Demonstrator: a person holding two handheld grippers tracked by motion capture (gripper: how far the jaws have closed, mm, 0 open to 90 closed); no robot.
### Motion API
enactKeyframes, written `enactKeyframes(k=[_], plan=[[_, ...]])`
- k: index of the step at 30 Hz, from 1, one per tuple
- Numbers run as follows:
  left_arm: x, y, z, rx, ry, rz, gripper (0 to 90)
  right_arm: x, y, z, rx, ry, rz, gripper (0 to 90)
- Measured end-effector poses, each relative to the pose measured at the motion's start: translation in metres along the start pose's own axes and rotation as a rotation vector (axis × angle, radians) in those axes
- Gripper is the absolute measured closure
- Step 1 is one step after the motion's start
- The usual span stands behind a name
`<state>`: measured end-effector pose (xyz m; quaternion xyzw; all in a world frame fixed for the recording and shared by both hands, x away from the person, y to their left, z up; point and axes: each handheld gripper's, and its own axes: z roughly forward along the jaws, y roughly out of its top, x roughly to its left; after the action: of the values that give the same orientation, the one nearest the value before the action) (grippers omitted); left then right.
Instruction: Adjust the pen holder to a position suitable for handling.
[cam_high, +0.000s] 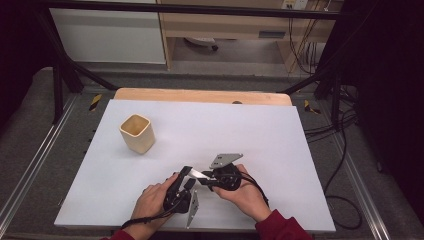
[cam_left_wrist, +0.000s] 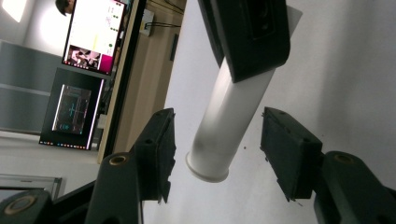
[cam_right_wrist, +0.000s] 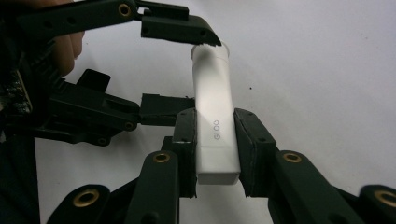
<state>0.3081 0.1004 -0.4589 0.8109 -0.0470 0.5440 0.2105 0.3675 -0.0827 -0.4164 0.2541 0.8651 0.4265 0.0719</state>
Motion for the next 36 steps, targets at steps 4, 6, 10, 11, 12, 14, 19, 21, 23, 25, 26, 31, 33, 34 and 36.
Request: enactKeyframes(k=[4, 6, 10, 11, 12, 14, 19, 21, 23, 25, 26, 31, 33, 34, 36], plan=[[-0.0005, 0.0002, -0.0001, -0.002, -0.001, 0.013, 48.3, 0.0006, 0.0006, -0.0002, -0.003, 0.009, 0.002, 71.1], [-0.0005, 0.0002, -0.0003, -0.001, 0.001, 0.019, 49.5, 0.001, 0.0008, -0.0002, -0.003, 0.01, 0.0, 71.1], [-0.0006, -0.0001, 0.0, 0.002, 0.004, 0.024, 49.9, 0.0022, 0.0013, 0.0001, -0.004, 0.018, -0.002, 71.1], [-0.0006, -0.0001, 0.0, 0.005, 0.003, 0.027, 50.2, 0.0026, 0.0015, 0.0, -0.003, 0.019, 0.0, 71.1], [-0.0007, -0.0002, 0.0001, 0.005, 0.001, 0.028, 50.8, 0.0028, 0.0017, 0.0001, -0.003, 0.02, -0.001, 71.1], [-0.0009, -0.0004, 0.0003, 0.006, -0.003, 0.031, 51.6, 0.0032, 0.0021, 0.0003, -0.003, 0.023, -0.002, 71.1], [-0.0012, 0.0005, -0.0004, 0.002, 0.0, 0.041, 53.9, 0.0033, 0.0025, 0.0001, -0.007, 0.025, -0.007, 71.1], [-0.0015, 0.0013, -0.0007, 0.001, 0.003, 0.05, 55.6, 0.0035, 0.0025, -0.0002, -0.008, 0.027, -0.007, 71.1], [-0.002, 0.0012, -0.0003, 0.003, 0.001, 0.055, 57.5, 0.0037, 0.0026, -0.0001, -0.008, 0.031, -0.01, 71.1], [-0.0023, 0.0003, 0.0002, 0.005, -0.001, 0.063, 59.5, 0.0042, 0.0027, -0.0001, -0.006, 0.036, -0.013, 71.1], [-0.0023, -0.0001, 0.0002, 0.008, -0.003, 0.066, 60.6, 0.0043, 0.0027, 0.0001, -0.006, 0.038, -0.015, 71.1], [-0.002, -0.0006, -0.0001, 0.01, -0.004, 0.078, 63.4, 0.0048, 0.0028, 0.0004, -0.007, 0.04, -0.011, 71.0], [-0.0027, -0.0002, 0.0002, 0.012, -0.009, 0.083, 64.2, 0.0043, 0.0026, 0.0006, -0.009, 0.042, -0.013, 71.0], [-0.003, 0.0001, 0.0002, 0.014, -0.013, 0.091, 64.9, 0.0042, 0.0025, 0.0007, -0.012, 0.043, -0.011, 70.9], [-0.0036, 0.0003, 0.0004, 0.018, -0.022, 0.1, 66.3, 0.0036, 0.0025, 0.0004, -0.017, 0.045, -0.004, 70.6]])
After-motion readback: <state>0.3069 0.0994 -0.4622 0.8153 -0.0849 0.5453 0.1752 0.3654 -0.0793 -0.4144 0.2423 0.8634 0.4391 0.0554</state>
